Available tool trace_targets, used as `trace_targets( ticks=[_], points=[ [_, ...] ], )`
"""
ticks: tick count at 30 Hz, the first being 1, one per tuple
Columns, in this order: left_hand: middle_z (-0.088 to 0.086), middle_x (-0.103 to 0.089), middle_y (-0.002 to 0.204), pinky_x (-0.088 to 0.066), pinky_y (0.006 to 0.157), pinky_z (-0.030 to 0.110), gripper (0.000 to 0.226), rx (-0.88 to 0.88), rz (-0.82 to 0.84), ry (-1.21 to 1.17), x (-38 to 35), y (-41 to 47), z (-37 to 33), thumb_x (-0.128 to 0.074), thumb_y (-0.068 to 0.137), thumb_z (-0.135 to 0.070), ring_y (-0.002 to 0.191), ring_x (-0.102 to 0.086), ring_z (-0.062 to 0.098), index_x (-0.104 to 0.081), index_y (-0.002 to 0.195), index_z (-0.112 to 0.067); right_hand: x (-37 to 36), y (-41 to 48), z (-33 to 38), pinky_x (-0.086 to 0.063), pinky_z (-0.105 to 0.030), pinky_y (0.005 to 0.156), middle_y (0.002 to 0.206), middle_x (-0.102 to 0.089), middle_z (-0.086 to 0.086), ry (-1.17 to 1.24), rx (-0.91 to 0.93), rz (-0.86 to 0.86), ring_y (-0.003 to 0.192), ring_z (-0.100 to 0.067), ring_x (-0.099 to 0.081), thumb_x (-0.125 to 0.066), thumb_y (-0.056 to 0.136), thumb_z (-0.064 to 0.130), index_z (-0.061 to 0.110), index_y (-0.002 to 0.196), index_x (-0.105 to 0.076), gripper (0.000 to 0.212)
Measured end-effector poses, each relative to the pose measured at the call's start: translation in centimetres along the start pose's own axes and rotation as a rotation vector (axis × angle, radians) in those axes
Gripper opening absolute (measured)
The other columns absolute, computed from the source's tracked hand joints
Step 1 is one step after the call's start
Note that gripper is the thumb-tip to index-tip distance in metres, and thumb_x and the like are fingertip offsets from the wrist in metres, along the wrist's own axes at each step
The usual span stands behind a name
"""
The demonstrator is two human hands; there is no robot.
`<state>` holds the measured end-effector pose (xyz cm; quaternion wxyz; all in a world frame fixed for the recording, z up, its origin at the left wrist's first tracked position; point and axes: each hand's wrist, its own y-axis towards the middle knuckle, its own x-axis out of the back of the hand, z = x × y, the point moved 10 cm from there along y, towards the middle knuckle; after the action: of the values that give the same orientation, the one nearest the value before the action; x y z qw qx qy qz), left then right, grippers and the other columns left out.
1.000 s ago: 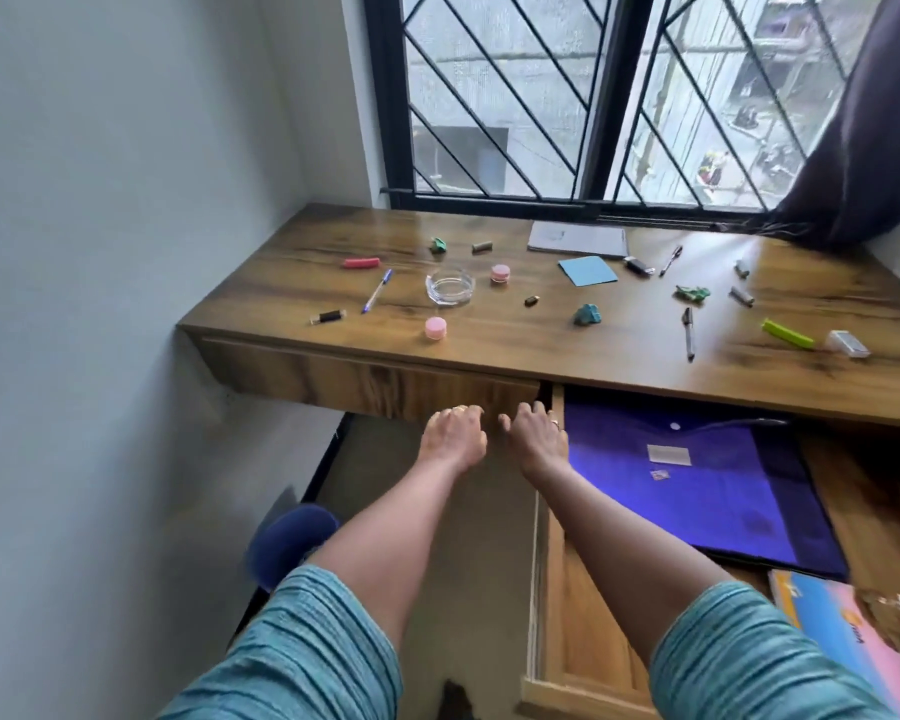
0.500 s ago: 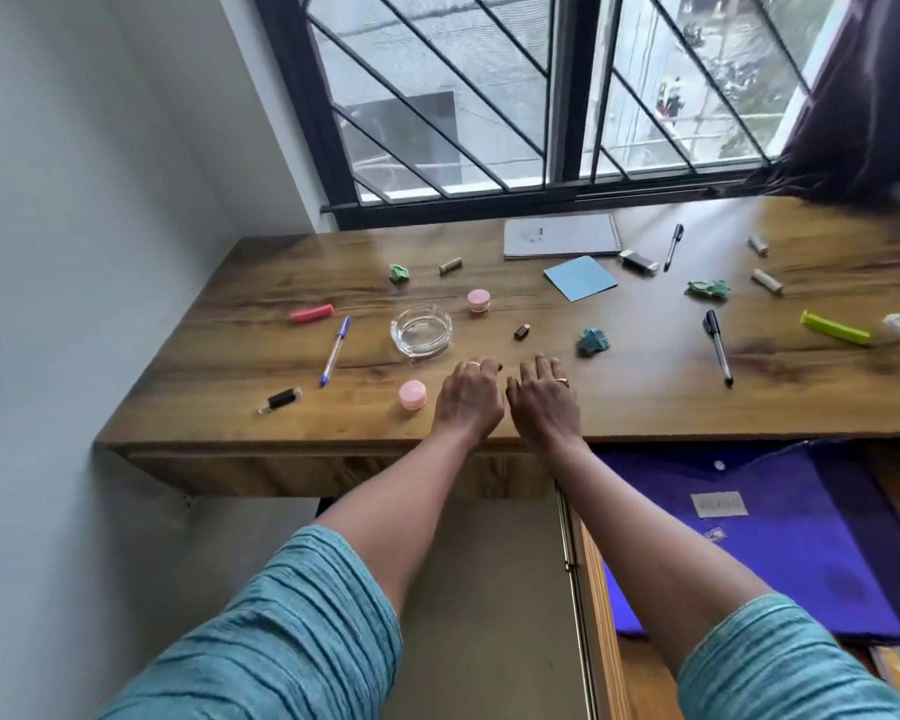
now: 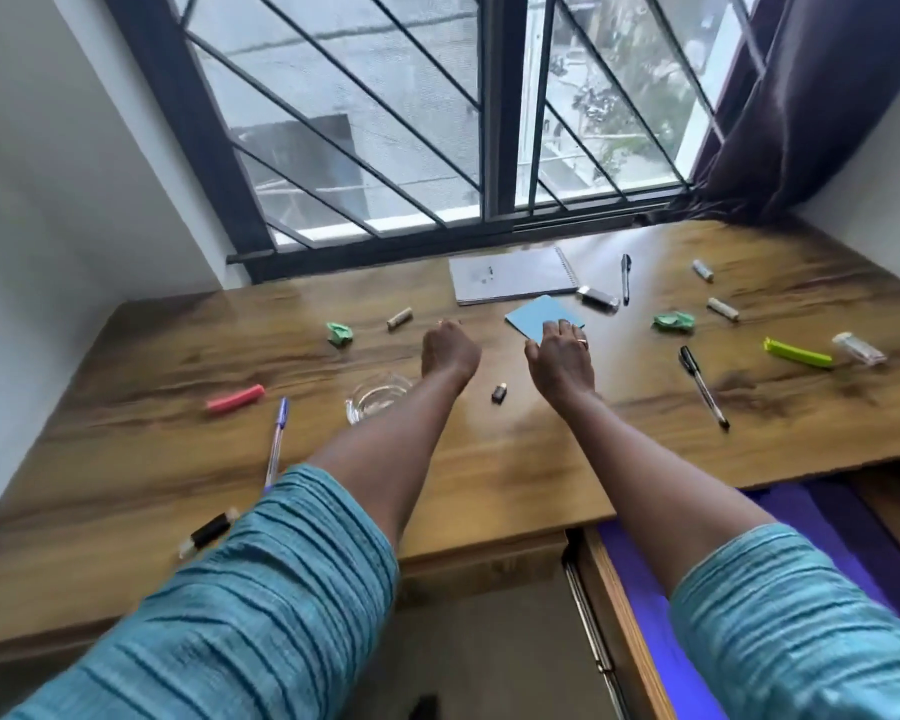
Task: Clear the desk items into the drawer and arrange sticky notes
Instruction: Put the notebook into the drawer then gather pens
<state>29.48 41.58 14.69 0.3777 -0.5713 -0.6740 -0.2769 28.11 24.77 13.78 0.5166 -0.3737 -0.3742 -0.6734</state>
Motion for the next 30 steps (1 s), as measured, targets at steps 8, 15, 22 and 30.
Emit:
trace_targets(
  ticks=[8,15,22,30],
  points=[
    [0.023,-0.048,0.138,-0.04,0.101,0.034,0.039,0.14,0.242,-0.041,-1.5,9.5,2.1,-0.031,0.099,-0.008,0.128,-0.046,0.035,-0.048,0.131,0.006,-0.5,8.1,-2.1,-0.042,-0.039,0.092,0.125,-0.052,-0.026,0.034,-0.233,0.003,0.117,-0.039,-0.049,-0.044,0.096,0.016,-0.002,0.122,-0.046,0.032],
    [0.023,-0.052,0.133,-0.043,0.095,0.035,0.038,0.207,0.269,-0.148,-5.0,14.6,1.4,-0.033,0.096,-0.007,0.122,-0.05,0.036,-0.052,0.125,0.006,-2.5,17.4,-4.5,-0.029,-0.041,0.104,0.132,-0.044,-0.025,-0.122,-0.315,0.098,0.124,-0.039,-0.039,-0.041,0.096,0.016,0.003,0.125,-0.049,0.033],
    [0.018,-0.045,0.14,-0.044,0.097,0.036,0.044,0.381,0.28,-0.323,-7.3,18.0,0.0,-0.031,0.095,-0.006,0.124,-0.049,0.035,-0.035,0.139,-0.001,-6.2,23.5,-6.3,-0.004,-0.052,0.114,0.14,-0.038,-0.026,-0.117,-0.436,0.217,0.135,-0.039,-0.027,-0.033,0.091,0.006,0.006,0.134,-0.038,0.044],
    [0.016,-0.051,0.136,-0.047,0.075,0.03,0.042,0.503,0.213,-0.527,-8.3,20.0,0.3,-0.034,0.095,-0.005,0.1,-0.059,0.031,-0.043,0.135,0.005,-5.8,24.6,-7.8,-0.043,-0.04,0.093,0.131,-0.045,-0.024,0.211,-0.613,0.059,0.116,-0.038,-0.05,-0.05,0.089,0.009,-0.003,0.127,-0.043,0.04]
  ],
)
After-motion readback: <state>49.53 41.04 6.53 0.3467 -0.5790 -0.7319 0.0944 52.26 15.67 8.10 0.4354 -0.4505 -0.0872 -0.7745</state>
